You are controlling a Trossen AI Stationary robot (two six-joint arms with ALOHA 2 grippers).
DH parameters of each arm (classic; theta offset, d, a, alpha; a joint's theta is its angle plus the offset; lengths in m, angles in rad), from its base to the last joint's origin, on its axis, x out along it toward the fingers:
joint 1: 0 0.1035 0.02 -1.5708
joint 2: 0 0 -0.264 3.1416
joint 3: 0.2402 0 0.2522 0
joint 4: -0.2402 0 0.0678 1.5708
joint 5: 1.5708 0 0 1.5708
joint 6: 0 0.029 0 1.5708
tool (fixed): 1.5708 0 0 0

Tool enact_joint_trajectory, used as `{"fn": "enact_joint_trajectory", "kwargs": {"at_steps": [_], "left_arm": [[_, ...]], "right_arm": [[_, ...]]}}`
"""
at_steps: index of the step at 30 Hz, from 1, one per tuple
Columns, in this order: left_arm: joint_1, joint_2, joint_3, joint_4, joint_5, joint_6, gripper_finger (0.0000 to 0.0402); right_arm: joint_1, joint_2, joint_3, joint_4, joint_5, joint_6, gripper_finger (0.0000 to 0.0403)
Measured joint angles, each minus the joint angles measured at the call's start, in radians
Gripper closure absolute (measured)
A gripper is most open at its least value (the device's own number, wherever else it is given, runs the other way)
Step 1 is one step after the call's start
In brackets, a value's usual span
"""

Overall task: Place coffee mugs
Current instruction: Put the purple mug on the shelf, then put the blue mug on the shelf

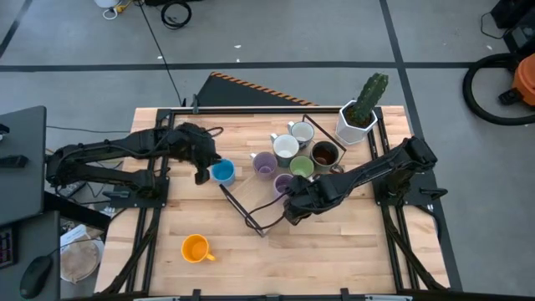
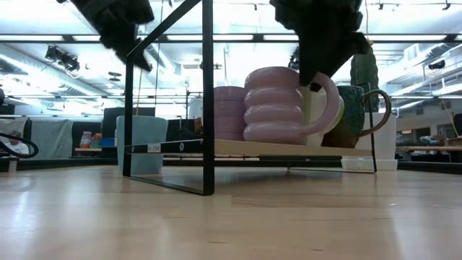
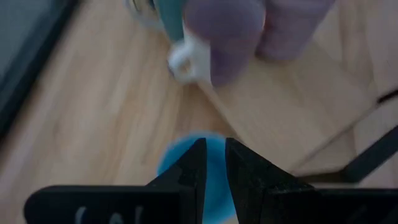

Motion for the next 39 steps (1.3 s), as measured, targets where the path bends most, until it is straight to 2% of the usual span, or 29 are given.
{"fn": "enact_joint_trajectory", "kwargs": {"at_steps": [6, 10, 12, 16, 22, 26, 33, 39], "left_arm": [[-0.025, 0.053, -0.001, -0.084, -0.006, 0.022, 0.0338], [-0.038, 0.055, -0.001, -0.107, -0.016, 0.126, 0.0337], [-0.041, 0.055, -0.001, -0.122, -0.053, 0.174, 0.0337], [-0.023, 0.070, 0.000, -0.147, -0.138, 0.218, 0.0337], [0.051, 0.141, 0.000, -0.203, -0.066, 0.305, 0.0337], [0.063, 0.217, 0.000, -0.237, -0.090, 0.392, 0.0337], [0.010, 0.237, 0.008, -0.236, -0.135, 0.598, 0.0337], [-0.088, 0.237, 0.016, -0.294, -0.172, 0.795, 0.0337]], "right_arm": [[0.017, -0.065, 0.004, -0.004, -0.077, -0.014, 0.0203], [0.049, -0.114, 0.004, -0.004, -0.077, -0.045, 0.0184], [0.070, -0.138, 0.004, 0.000, -0.055, -0.076, 0.0179], [0.112, -0.156, 0.004, 0.006, 0.010, -0.145, 0.0176], [0.158, -0.155, 0.004, 0.005, 0.054, -0.221, 0.0178], [0.174, -0.155, 0.004, -0.001, 0.065, -0.219, 0.0178], [0.201, -0.155, 0.004, -0.002, 0.091, -0.213, 0.0178], [0.203, -0.155, 0.004, -0.002, 0.094, -0.191, 0.0178]]}}
